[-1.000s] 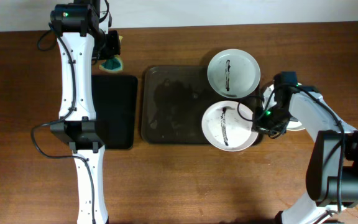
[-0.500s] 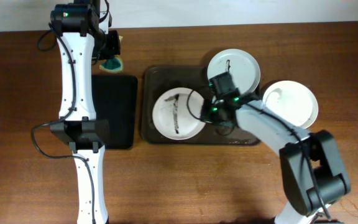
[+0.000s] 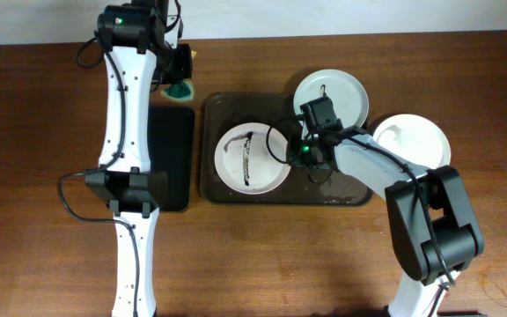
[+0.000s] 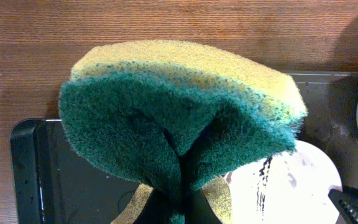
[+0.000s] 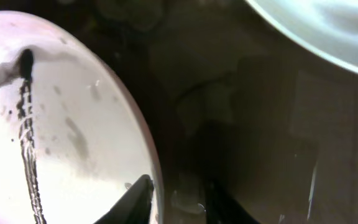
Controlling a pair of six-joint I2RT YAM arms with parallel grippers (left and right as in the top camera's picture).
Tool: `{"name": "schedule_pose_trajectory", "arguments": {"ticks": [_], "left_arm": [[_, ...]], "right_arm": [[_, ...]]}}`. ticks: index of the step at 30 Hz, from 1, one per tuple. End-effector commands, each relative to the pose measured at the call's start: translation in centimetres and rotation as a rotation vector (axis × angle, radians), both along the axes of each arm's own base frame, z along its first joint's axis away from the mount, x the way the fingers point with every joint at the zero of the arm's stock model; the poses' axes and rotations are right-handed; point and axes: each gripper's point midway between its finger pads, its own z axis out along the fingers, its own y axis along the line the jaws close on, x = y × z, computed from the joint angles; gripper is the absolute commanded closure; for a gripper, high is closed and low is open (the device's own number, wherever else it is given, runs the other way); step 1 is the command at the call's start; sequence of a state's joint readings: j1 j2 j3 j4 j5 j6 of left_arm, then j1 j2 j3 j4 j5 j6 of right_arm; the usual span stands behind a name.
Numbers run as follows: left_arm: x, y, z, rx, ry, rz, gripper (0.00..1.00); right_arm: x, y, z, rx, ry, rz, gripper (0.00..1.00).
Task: Clean dirty plates on tray and stack at the side
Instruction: 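Drag the front plate leftward on the tray with the right gripper, then bring the sponge down onto the plate with the left gripper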
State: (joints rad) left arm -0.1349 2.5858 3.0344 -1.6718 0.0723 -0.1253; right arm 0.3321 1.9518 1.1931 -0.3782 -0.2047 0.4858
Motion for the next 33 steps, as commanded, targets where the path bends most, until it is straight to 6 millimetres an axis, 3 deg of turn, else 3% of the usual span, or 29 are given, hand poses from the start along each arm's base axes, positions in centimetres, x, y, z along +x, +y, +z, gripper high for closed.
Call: {"name": "schedule_pose_trajectory", "arguments": {"ticks": [1, 5, 9, 13, 16, 19, 24, 27, 29, 33], "left_arm": [[-0.3, -2.0, -0.3, -0.014, 0.012, -0.02, 1.0], [-1.6, -3.0, -3.3, -0.012, 0.123, -0.047, 1.0], [-3.1, -5.5, -5.1, -0.12, 0.215, -0.171, 1.0], [-4.6, -7.2, -6.2, -0.103, 0.266, -0.236, 1.0], [-6.0, -9.6, -6.7, -0.089, 0.296, -0.299, 1.0], [-7.4, -10.4, -8.3, -0.076, 0.366, -0.315, 1.0], [-8.7, -11.8, -12.5, -0.056, 0.44, -0.344, 1.0], [-6.8, -13.0, -18.1, 0.066, 0.339, -0.342, 1.0], [-6.3, -13.0, -20.3, 0.105, 0.302, -0.346, 1.0], [-10.0, -12.3, -21.2, 0.151, 0.432, -0.439, 1.0]], "right_arm": [[1.1, 0.4, 0.1, 0.019, -0.026, 0.014, 0.78], [1.1, 0.1, -0.3, 0.051, -0.002, 0.003, 0.96], [1.0, 0.2, -1.0, 0.071, 0.022, 0.0, 0.96], [1.0, 0.2, -1.0, 0.07, 0.022, 0.0, 0.96], [1.0, 0.2, -1.0, 0.069, 0.022, 0.0, 0.96], [0.9, 0.1, -1.1, 0.068, 0.025, 0.0, 0.96], [0.9, 0.1, -1.1, 0.068, 0.025, 0.0, 0.96], [0.9, 0.1, -1.1, 0.068, 0.025, 0.0, 0.96], [0.9, 0.2, -1.1, 0.069, 0.025, 0.0, 0.96], [1.0, 0.2, -1.0, 0.069, 0.023, 0.0, 0.96]]}}
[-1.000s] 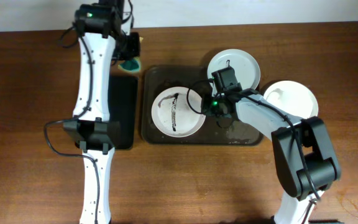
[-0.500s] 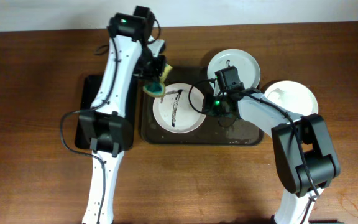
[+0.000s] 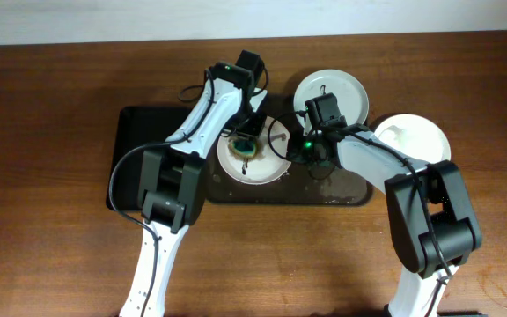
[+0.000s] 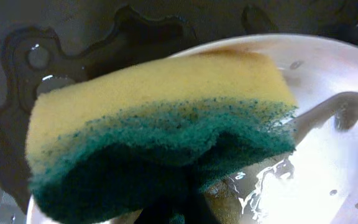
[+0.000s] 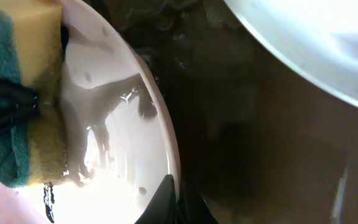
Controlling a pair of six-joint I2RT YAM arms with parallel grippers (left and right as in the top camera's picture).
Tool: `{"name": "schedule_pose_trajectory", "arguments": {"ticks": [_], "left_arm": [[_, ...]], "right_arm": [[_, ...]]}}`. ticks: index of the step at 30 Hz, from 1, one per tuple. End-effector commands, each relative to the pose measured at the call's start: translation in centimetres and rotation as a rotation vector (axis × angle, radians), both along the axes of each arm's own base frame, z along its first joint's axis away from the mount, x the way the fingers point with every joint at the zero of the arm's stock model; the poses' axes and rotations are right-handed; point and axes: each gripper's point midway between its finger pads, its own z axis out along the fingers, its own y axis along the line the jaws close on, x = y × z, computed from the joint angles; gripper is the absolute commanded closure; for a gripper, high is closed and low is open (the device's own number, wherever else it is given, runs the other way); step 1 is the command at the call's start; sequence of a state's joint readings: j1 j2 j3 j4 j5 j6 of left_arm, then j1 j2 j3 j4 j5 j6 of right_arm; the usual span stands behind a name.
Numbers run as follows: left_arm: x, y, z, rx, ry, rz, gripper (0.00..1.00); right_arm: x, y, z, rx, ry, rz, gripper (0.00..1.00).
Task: Clean dirty plates on tray and stack at the side
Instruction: 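Bring the sponge down onto the plate with the left gripper, then scrub the plate with the sponge while the right gripper holds its rim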
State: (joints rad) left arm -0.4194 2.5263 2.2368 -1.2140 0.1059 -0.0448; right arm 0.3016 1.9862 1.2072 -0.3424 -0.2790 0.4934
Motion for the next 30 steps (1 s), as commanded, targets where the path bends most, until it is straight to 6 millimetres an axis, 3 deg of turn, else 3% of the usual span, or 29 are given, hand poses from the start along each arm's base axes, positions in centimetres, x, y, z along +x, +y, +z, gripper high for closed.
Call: {"name": "schedule_pose_trajectory", "arguments": {"ticks": [1, 4, 6, 17, 19, 21, 24, 28, 30], "left_arm": [[-4.8, 1.8, -3.7, 0.112, 0.188, -0.126, 1.0], [-8.9, 0.1, -2.5, -0.07, 0.336, -0.417, 1.0], [-9.8, -0.6, -1.9, -0.144, 0.363, -0.479, 1.0], [-11.6, -2.8, -0.4, -0.301, 0.438, -0.439, 1.0], [-9.8, -2.5, -1.4, -0.219, 0.395, -0.293, 1.0], [-6.5, -0.3, -3.1, -0.007, 0.287, -0.017, 1.0], [-3.5, 1.3, -3.9, 0.114, 0.157, 0.208, 1.0], [-0.5, 1.1, -2.8, 0.113, 0.038, 0.297, 1.0], [2.2, 0.1, -1.4, 0.061, -0.062, 0.328, 1.0]], "right_arm": [[0.1, 0.0, -0.7, -0.002, 0.013, 0.006, 0.96], [0.1, 0.0, -0.7, -0.001, 0.013, 0.006, 0.96], [0.1, 0.0, -0.7, -0.002, 0.013, 0.006, 0.96], [0.1, 0.0, -0.7, -0.002, 0.013, 0.006, 0.96], [0.1, 0.0, -0.7, -0.002, 0.013, 0.006, 0.96], [0.1, 0.0, -0.7, -0.002, 0.013, 0.006, 0.96], [0.1, 0.0, -0.7, -0.002, 0.013, 0.006, 0.96], [0.1, 0.0, -0.7, -0.001, 0.013, 0.006, 0.96], [0.1, 0.0, -0.7, -0.001, 0.013, 0.006, 0.96]]}}
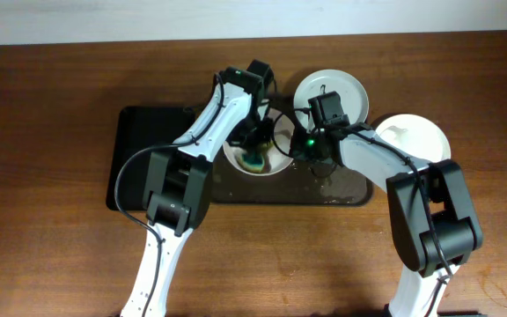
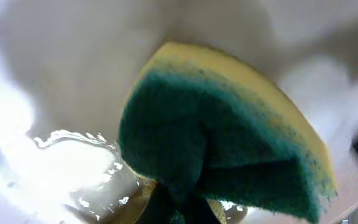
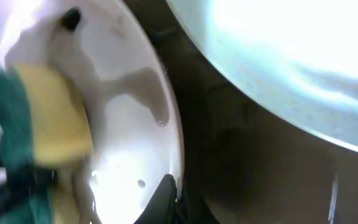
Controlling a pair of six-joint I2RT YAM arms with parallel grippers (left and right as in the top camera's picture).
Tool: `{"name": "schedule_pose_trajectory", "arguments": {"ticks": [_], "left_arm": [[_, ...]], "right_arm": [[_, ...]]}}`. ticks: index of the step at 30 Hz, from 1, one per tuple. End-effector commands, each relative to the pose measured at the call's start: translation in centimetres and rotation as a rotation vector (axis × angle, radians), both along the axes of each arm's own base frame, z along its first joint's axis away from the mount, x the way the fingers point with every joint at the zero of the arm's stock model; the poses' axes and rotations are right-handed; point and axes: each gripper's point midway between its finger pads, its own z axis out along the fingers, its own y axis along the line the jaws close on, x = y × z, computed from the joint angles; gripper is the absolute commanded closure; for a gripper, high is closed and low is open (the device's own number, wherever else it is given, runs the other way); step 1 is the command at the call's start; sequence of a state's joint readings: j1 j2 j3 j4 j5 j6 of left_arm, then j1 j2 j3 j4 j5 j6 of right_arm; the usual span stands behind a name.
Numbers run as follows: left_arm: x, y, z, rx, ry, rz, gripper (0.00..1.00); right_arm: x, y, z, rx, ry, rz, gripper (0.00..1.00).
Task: Clean dirty plates on tray and stack at the side
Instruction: 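Scrub the plate with the sponge while the right gripper holds its rim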
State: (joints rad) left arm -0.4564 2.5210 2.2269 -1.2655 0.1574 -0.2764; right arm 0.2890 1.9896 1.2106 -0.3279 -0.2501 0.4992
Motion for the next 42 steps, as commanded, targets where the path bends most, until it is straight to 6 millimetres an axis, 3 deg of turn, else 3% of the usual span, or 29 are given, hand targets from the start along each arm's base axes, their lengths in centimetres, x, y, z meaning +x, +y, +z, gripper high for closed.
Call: {"name": "schedule_pose_trajectory", "arguments": {"ticks": [1, 4, 7, 9, 13, 15, 18, 22, 24, 27, 30, 34, 36, 38, 39, 40, 42], "left_arm": [[6.2, 1.3, -0.8, 0.071, -0.21, 0.14, 1.0], [8.7, 0.1, -0.2, 0.014, -0.313, 0.148, 1.0], [8.9, -0.2, -0.1, 0.007, -0.325, 0.109, 1.0], [7.7, -1.3, -0.2, -0.037, -0.293, -0.054, 1.0], [2.8, -7.4, 1.4, -0.408, -0.244, -0.591, 1.0], [2.3, -7.7, 1.4, -0.409, -0.256, -0.672, 1.0], [3.9, -5.6, 0.3, -0.23, -0.299, -0.682, 1.0], [8.1, -1.4, -0.1, 0.056, -0.405, -0.624, 1.0], [10.3, 0.0, 0.4, 0.123, -0.464, -0.48, 1.0], [12.8, 4.8, 1.2, 0.273, -0.52, -0.057, 1.0], [12.1, 8.4, 1.3, 0.414, -0.502, 0.113, 1.0], [9.5, 9.7, 0.7, 0.477, -0.393, 0.082, 1.0], [7.7, 7.9, -0.4, 0.369, -0.292, -0.01, 1.0], [4.9, 2.3, -1.1, 0.038, -0.169, -0.283, 1.0], [2.1, -1.9, -0.1, -0.255, -0.109, -0.475, 1.0], [1.0, -3.1, 0.6, -0.351, -0.088, -0.525, 1.0], [-0.6, -3.0, 0.8, -0.382, -0.051, -0.615, 1.0]], "right_arm": [[-0.7, 0.8, -0.7, 0.017, 0.032, 0.036, 0.96], [-0.7, 0.8, -0.7, 0.017, 0.032, 0.036, 0.96], [-0.7, 0.8, -0.7, 0.017, 0.033, 0.036, 0.96], [-0.7, 0.8, -0.7, 0.017, 0.033, 0.036, 0.96], [-0.7, 0.8, -0.7, 0.017, 0.032, 0.036, 0.96], [-0.7, 0.8, -0.7, 0.017, 0.032, 0.036, 0.96], [-0.7, 0.8, -0.7, 0.017, 0.032, 0.036, 0.96], [-0.7, 0.8, -0.7, 0.017, 0.032, 0.036, 0.96], [-0.7, 0.8, -0.7, 0.017, 0.032, 0.036, 0.96], [-0.8, 0.8, -0.7, 0.017, 0.033, 0.036, 0.96], [-0.8, 0.8, -0.7, 0.016, 0.036, 0.036, 0.96], [-0.8, 0.8, -0.7, 0.017, 0.035, 0.036, 0.96], [-0.8, 0.8, -0.7, 0.016, 0.035, 0.036, 0.96], [-0.8, 0.8, -0.7, 0.017, 0.035, 0.036, 0.96], [-0.8, 0.8, -0.7, 0.017, 0.035, 0.036, 0.96], [-0.8, 0.8, -0.7, 0.017, 0.035, 0.036, 0.96], [-0.8, 0.8, -0.7, 0.017, 0.035, 0.036, 0.96]]}}
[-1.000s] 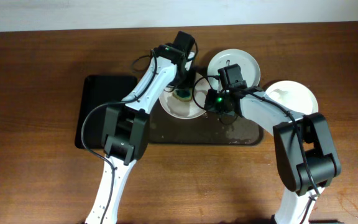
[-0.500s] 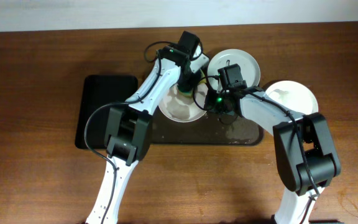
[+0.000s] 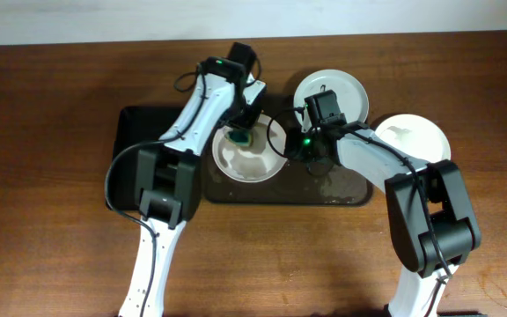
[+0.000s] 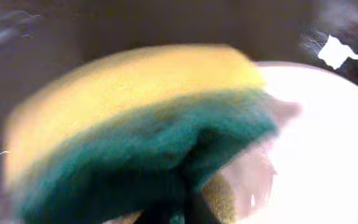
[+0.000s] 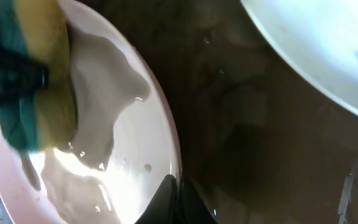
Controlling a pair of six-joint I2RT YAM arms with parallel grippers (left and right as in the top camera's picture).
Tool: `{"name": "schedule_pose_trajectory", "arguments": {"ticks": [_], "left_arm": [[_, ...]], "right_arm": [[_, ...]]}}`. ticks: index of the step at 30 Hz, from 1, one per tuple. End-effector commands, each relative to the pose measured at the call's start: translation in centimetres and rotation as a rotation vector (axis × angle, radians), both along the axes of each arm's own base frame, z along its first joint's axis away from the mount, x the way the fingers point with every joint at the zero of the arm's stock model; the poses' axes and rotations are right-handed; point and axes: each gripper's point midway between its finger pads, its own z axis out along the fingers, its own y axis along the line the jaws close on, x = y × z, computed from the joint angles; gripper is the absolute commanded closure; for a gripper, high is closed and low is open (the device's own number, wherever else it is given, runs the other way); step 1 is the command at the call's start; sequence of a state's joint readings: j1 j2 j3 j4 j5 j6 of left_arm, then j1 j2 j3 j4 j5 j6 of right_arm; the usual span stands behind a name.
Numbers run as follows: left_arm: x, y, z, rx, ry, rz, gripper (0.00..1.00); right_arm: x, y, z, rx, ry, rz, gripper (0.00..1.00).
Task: Clean dirty plates on tray and stack at the side
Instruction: 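Scrub the plate with the sponge while the right gripper holds its rim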
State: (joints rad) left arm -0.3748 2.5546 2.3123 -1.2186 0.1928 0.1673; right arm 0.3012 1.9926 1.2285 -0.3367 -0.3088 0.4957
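A white plate (image 3: 252, 160) lies on the dark tray (image 3: 324, 189), wet and smeared, with no dark streak showing on it (image 5: 123, 168). My left gripper (image 3: 241, 132) is shut on a yellow-and-green sponge (image 3: 240, 137) pressed on the plate's far left part; in the left wrist view the sponge (image 4: 135, 118) is blurred above the plate (image 4: 316, 155). My right gripper (image 3: 299, 151) is shut on the plate's right rim, its fingertips (image 5: 169, 186) pinched together there. The sponge (image 5: 36, 93) also shows in the right wrist view.
A second white plate (image 3: 330, 95) sits at the tray's far right corner, also seen in the right wrist view (image 5: 316, 56). A third plate (image 3: 412, 141) rests on the table right of the tray. A black mat (image 3: 135, 158) lies left of the tray.
The sponge in my left gripper has gone from the near middle of the plate to its far left part. My right gripper keeps its pinch on the rim.
At first my left gripper held the sponge at the table's far side, the plate bore a black streak, and my right gripper was open around its rim. Then the right was shut on the rim with the sponge on the plate. The streak is gone.
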Motion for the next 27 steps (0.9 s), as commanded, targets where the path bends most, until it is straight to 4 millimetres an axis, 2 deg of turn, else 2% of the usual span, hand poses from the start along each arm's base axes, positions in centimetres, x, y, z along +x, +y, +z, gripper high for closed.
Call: {"name": "schedule_pose_trajectory", "arguments": {"ticks": [1, 5, 8, 11, 15, 20, 21, 23, 25, 27], "left_arm": [[-5.0, -4.1, -0.4, -0.208, 0.137, -0.307, 1.0], [-3.3, 0.9, -2.0, 0.105, 0.072, -0.29, 1.0], [-1.3, 4.8, -2.1, 0.302, 0.019, -0.092, 1.0], [-0.1, 9.0, -1.7, 0.437, -0.013, 0.228, 1.0], [-1.3, 10.1, -1.5, 0.473, 0.029, 0.446, 1.0], [-5.3, 7.4, -1.6, 0.344, 0.248, 0.424, 1.0], [-6.4, 6.3, -1.4, 0.288, 0.316, 0.382, 1.0], [-8.4, 2.7, -0.5, 0.074, 0.43, 0.197, 1.0], [-10.0, -2.3, 2.3, -0.294, 0.511, -0.013, 1.0], [-9.3, -3.7, 3.3, -0.425, 0.481, -0.052, 1.0]], "right_arm": [[-0.5, -0.7, -1.3, -0.034, 0.026, -0.005, 0.96], [-0.5, -0.7, -1.3, -0.034, 0.026, -0.005, 0.96], [-0.5, -0.7, -1.3, -0.034, 0.027, -0.005, 0.96], [-0.6, -0.5, -1.3, -0.026, 0.028, -0.001, 0.96], [-0.6, -0.5, -1.2, -0.025, 0.028, 0.0, 0.96], [-0.6, -0.5, -1.3, -0.025, 0.029, 0.0, 0.96], [-0.6, -0.5, -1.3, -0.025, 0.029, 0.0, 0.96], [-0.6, -0.5, -1.3, -0.025, 0.029, 0.0, 0.96], [-0.6, -0.5, -1.2, -0.024, 0.029, 0.0, 0.96], [-0.6, -0.5, -1.2, -0.023, 0.029, 0.002, 0.96]]}}
